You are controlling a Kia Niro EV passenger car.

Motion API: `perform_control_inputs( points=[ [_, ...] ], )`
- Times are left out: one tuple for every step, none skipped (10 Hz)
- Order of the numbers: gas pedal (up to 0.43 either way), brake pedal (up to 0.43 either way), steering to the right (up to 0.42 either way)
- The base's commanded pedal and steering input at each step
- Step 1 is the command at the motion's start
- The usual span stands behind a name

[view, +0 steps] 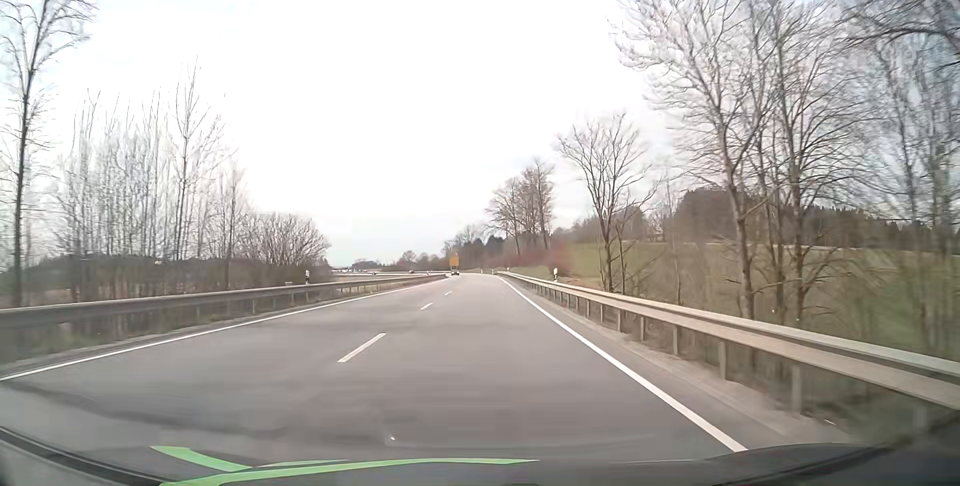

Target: Follow the waypoints while adhering to traffic rules and regulations

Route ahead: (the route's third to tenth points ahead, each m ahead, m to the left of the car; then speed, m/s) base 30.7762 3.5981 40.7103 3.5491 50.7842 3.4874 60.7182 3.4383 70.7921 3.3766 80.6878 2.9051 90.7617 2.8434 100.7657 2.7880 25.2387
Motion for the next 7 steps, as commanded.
perform_control_inputs(
  points=[
    [0.268,0.000,0.000],
    [0.268,0.000,0.000],
    [0.268,0.000,0.001],
    [0.268,0.000,0.002],
    [0.280,0.000,0.003],
    [0.280,0.000,0.004],
    [0.280,0.000,0.003]
  ],
)
